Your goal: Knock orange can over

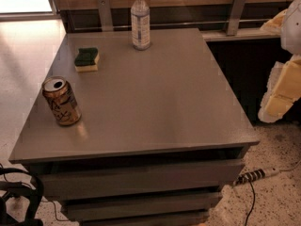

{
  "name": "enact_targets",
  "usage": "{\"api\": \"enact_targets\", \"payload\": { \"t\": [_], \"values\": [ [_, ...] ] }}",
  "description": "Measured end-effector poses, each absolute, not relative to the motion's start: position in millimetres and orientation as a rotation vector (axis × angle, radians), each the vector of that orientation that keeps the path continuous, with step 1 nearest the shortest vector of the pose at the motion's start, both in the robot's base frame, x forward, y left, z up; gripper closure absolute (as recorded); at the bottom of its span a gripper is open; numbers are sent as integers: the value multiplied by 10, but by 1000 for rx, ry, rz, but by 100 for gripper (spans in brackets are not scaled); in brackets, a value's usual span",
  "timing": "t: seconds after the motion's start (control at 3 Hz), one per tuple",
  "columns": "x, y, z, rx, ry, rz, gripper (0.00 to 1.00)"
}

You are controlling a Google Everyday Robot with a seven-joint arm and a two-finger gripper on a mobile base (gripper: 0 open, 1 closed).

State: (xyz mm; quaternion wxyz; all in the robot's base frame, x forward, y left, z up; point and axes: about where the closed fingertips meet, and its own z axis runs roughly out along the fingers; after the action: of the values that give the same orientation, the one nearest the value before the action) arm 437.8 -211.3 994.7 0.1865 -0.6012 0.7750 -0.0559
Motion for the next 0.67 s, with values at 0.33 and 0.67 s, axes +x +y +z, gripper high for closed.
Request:
{"api": "enact_targets", "payload": {
  "t": [0.33,0.67],
  "values": [
    [4378,-2112,9948,-1693,2182,-158,0],
    [4421,-2084,9899,-1669,2164,-82,0]
  ]
}}
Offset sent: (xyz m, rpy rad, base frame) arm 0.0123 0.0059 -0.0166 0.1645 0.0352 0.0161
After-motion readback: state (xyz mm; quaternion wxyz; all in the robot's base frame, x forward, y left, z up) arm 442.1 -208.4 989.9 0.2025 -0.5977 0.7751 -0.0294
